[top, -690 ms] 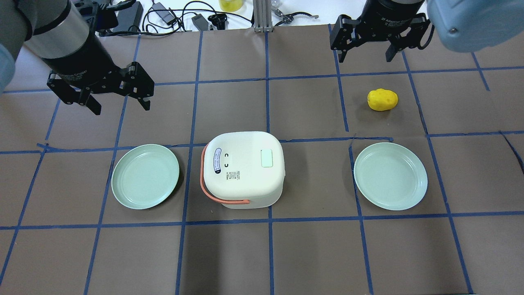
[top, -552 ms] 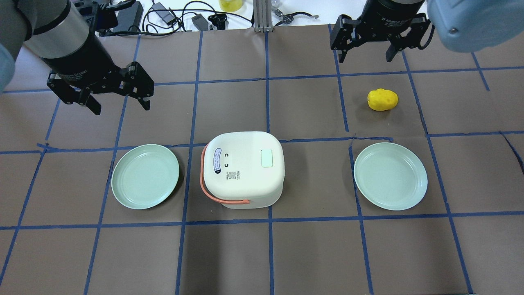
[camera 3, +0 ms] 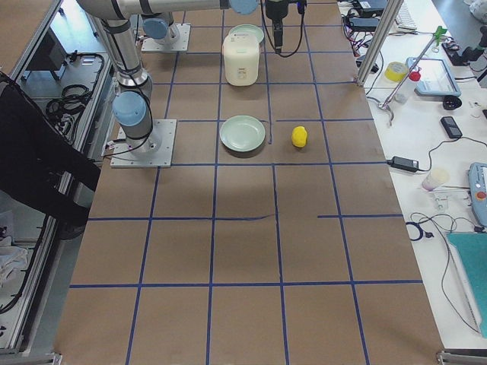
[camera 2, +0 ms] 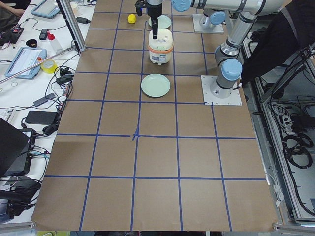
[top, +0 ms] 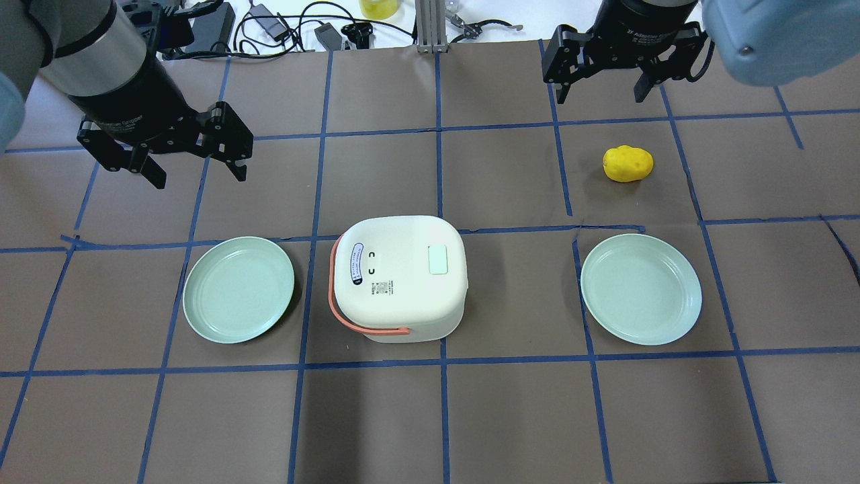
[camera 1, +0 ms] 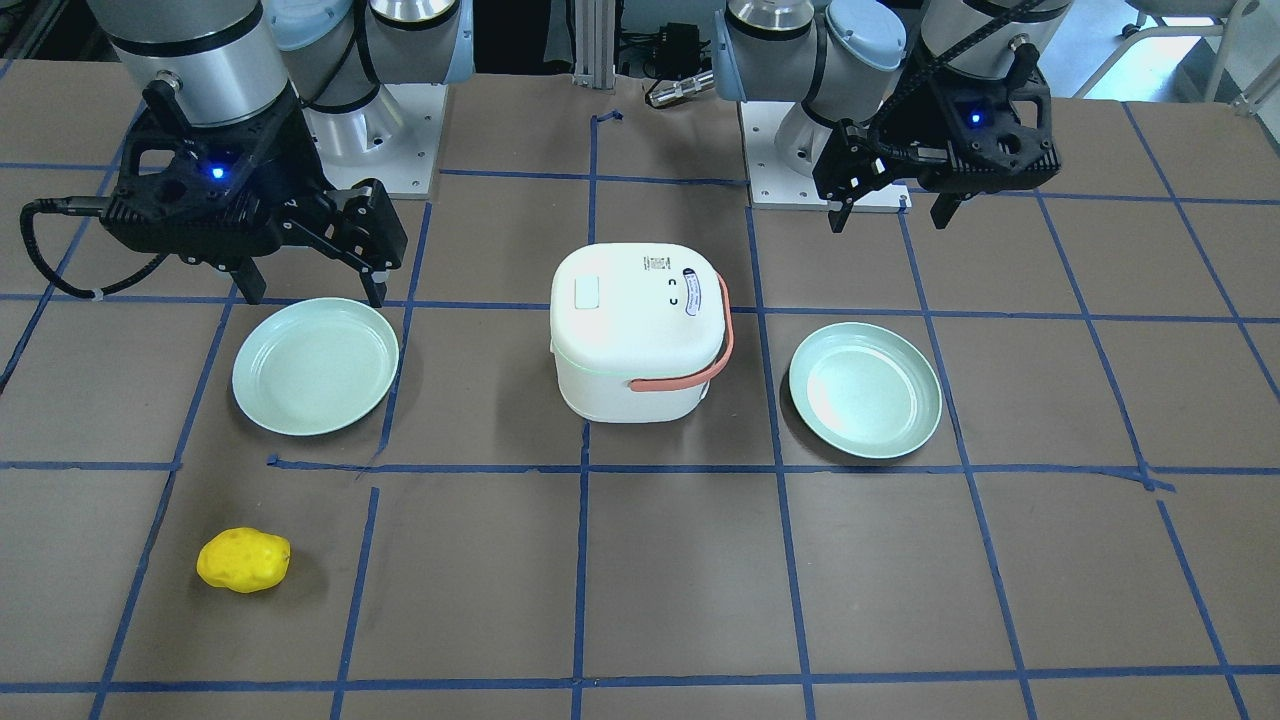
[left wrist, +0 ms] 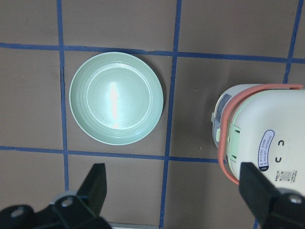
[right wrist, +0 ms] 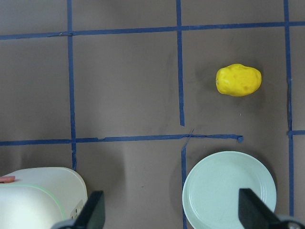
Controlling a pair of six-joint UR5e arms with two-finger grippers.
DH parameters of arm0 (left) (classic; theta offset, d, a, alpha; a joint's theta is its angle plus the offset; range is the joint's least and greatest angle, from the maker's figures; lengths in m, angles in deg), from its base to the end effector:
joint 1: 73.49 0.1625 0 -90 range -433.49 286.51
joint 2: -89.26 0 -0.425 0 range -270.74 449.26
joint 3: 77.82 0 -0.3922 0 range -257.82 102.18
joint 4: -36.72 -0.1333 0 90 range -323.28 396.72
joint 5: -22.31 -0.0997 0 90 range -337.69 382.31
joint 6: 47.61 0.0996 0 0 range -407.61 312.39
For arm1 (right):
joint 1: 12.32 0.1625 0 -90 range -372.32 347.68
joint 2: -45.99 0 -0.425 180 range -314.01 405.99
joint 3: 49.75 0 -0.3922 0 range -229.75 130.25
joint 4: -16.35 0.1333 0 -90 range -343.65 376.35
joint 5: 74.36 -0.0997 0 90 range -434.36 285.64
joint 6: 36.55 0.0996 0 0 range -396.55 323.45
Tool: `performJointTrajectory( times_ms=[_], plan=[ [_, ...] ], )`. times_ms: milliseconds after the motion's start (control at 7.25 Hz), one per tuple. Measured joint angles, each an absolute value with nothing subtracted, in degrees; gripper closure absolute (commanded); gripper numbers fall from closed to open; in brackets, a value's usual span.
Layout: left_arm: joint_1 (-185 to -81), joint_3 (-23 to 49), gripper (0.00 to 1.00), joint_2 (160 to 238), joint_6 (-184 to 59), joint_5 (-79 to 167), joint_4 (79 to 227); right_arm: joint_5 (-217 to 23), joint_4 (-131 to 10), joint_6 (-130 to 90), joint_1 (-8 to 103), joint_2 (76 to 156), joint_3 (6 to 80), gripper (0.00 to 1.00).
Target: Press rice cooker button
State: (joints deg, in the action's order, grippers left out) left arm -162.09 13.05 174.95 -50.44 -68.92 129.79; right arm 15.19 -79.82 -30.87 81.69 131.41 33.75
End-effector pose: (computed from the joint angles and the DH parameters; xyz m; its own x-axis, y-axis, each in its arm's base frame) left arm -0.1199 -0.4630 0.5109 -0.9970 -0.0739 -0.0211 -0.0737 0.9972 -0.0075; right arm 0.1714 -0.5279 0.5147 -0.9994 0.0271 -0.0217 0.0298 0.9898 -0.1393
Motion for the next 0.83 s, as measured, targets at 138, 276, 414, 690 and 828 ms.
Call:
performJointTrajectory(
  times_ms=[138,276,414,690,828],
  plan=[
    [-162.09,13.05,0.00,174.95,-50.46,-68.92,129.79,14.87,-79.75,-30.85,81.68,131.42,33.75,0.03],
    [-162.08,13.06,0.00,174.95,-50.44,-68.92,129.79,14.70,-79.70,-30.75,81.69,131.42,33.75,0.04],
    [-162.09,13.06,0.00,174.95,-50.43,-68.92,129.79,14.61,-79.66,-30.47,81.80,131.42,33.81,0.04],
    [-162.08,13.06,0.00,174.95,-50.44,-68.92,129.79,14.54,-79.63,-30.04,82.11,131.42,33.95,0.03],
    [-162.08,13.06,0.00,174.95,-50.48,-68.92,129.79,14.56,-79.62,-29.99,82.19,131.43,34.01,0.04]
  ],
)
